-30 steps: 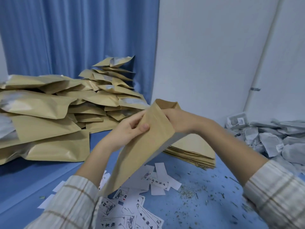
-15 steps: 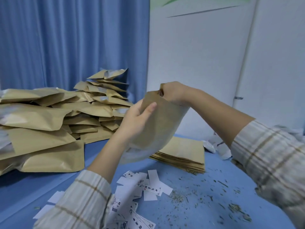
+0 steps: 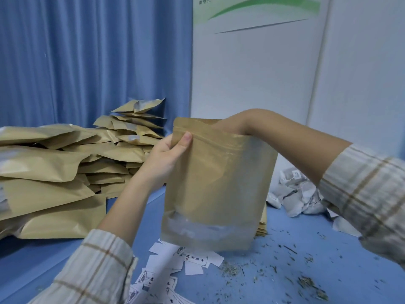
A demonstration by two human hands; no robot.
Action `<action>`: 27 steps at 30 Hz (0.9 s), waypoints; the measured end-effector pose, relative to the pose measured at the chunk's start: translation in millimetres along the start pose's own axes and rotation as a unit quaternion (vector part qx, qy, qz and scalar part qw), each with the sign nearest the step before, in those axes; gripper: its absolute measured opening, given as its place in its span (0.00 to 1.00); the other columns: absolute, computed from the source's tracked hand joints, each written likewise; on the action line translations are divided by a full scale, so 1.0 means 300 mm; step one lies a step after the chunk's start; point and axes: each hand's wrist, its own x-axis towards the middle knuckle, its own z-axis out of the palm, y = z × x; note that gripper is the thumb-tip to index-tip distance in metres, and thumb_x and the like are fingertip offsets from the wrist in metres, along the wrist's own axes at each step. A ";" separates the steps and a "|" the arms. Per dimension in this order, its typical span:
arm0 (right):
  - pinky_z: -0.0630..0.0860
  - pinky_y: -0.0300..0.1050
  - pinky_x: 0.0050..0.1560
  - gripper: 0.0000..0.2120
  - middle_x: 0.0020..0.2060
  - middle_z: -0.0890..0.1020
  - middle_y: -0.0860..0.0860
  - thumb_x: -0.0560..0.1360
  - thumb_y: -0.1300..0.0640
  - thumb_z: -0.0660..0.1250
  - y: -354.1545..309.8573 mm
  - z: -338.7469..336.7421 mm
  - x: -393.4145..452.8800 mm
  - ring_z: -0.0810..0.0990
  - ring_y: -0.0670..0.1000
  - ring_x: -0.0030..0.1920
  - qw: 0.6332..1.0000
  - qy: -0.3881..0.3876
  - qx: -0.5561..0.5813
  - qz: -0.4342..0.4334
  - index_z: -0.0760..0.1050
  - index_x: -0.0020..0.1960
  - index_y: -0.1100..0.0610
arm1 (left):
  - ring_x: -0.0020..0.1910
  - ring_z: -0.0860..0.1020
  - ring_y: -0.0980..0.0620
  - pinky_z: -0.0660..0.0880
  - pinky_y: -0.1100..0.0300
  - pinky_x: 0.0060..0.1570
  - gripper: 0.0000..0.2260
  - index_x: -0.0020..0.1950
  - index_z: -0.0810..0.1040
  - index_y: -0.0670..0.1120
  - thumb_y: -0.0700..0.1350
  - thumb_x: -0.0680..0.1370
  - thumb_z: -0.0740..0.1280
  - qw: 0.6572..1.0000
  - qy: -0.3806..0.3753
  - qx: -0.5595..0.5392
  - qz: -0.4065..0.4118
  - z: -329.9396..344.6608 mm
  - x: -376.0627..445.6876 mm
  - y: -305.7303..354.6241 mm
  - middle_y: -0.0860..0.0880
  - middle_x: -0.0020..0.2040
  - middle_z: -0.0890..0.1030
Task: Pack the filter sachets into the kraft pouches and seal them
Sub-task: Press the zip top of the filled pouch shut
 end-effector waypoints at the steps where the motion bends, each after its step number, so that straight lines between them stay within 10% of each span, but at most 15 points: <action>1: 0.73 0.48 0.49 0.09 0.51 0.77 0.50 0.78 0.51 0.57 -0.007 0.000 -0.003 0.78 0.54 0.50 0.999 -0.005 -0.029 0.030 0.73 0.53 0.51 | 0.39 0.82 0.60 0.75 0.69 0.35 0.10 0.49 0.79 0.48 0.51 0.77 0.62 1.000 -0.002 -0.008 -0.005 -0.003 0.000 -0.002 0.55 0.40 0.84; 6: 0.70 0.46 0.49 0.14 0.58 0.76 0.54 0.78 0.55 0.58 -0.045 0.009 0.020 0.75 0.55 0.51 0.978 -0.009 -0.196 0.077 0.73 0.61 0.58 | 0.40 0.82 0.60 0.75 0.69 0.36 0.08 0.47 0.80 0.47 0.49 0.77 0.62 1.000 -0.008 -0.004 -0.009 0.000 0.000 -0.024 0.55 0.40 0.85; 13: 0.70 0.35 0.42 0.15 0.35 0.81 0.38 0.77 0.44 0.59 0.042 -0.014 -0.022 0.77 0.33 0.36 0.986 0.134 0.009 -0.100 0.81 0.41 0.49 | 0.44 0.83 0.55 0.78 0.64 0.39 0.13 0.50 0.81 0.48 0.54 0.71 0.66 0.997 0.035 -0.068 -0.028 -0.056 0.013 -0.047 0.50 0.45 0.85; 16: 0.70 0.39 0.53 0.29 0.42 0.82 0.38 0.69 0.27 0.54 0.141 0.017 -0.030 0.79 0.37 0.47 0.957 0.230 0.149 -0.099 0.83 0.39 0.47 | 0.42 0.83 0.55 0.77 0.65 0.37 0.13 0.49 0.81 0.48 0.54 0.71 0.66 0.997 0.057 -0.050 -0.034 -0.087 0.014 -0.059 0.50 0.44 0.85; 21: 0.69 0.33 0.51 0.18 0.51 0.77 0.36 0.56 0.30 0.70 0.265 0.111 -0.006 0.75 0.37 0.51 0.946 0.259 0.157 -0.118 0.81 0.35 0.43 | 0.44 0.83 0.55 0.78 0.65 0.38 0.11 0.50 0.81 0.47 0.52 0.74 0.65 0.992 0.098 -0.065 -0.046 -0.125 0.003 -0.086 0.50 0.45 0.85; 25: 0.58 0.39 0.29 0.32 0.26 0.66 0.49 0.54 0.32 0.72 0.296 0.170 0.050 0.62 0.48 0.29 0.933 0.278 0.193 -0.118 0.72 0.32 0.63 | 0.42 0.83 0.54 0.77 0.66 0.38 0.06 0.45 0.82 0.49 0.47 0.77 0.67 0.991 0.130 -0.031 -0.017 -0.104 0.002 -0.091 0.50 0.44 0.85; 27: 0.58 0.34 0.26 0.23 0.22 0.67 0.45 0.55 0.37 0.74 0.301 0.183 0.060 0.62 0.44 0.27 0.916 0.310 0.221 -0.127 0.76 0.30 0.57 | 0.38 0.81 0.57 0.76 0.68 0.37 0.05 0.43 0.79 0.47 0.47 0.77 0.67 0.983 0.181 0.029 0.011 -0.102 0.012 -0.100 0.51 0.40 0.83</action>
